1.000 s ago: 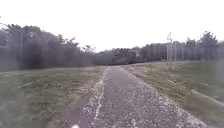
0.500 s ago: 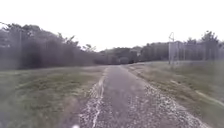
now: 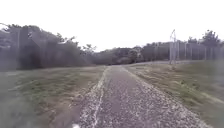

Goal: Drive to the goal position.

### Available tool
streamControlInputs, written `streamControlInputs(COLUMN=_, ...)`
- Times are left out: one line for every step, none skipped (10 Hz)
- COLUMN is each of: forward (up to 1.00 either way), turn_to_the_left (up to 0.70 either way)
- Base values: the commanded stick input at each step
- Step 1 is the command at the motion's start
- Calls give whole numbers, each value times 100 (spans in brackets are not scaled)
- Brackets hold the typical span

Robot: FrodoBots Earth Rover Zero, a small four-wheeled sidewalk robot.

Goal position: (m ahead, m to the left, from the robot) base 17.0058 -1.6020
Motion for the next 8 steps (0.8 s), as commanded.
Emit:
streamControlInputs(forward=45, turn_to_the_left=0)
streamControlInputs(forward=45, turn_to_the_left=0)
streamControlInputs(forward=45, turn_to_the_left=0)
streamControlInputs(forward=45, turn_to_the_left=0)
streamControlInputs(forward=45, turn_to_the_left=0)
streamControlInputs(forward=45, turn_to_the_left=0)
streamControlInputs(forward=45, turn_to_the_left=0)
streamControlInputs(forward=45, turn_to_the_left=0)
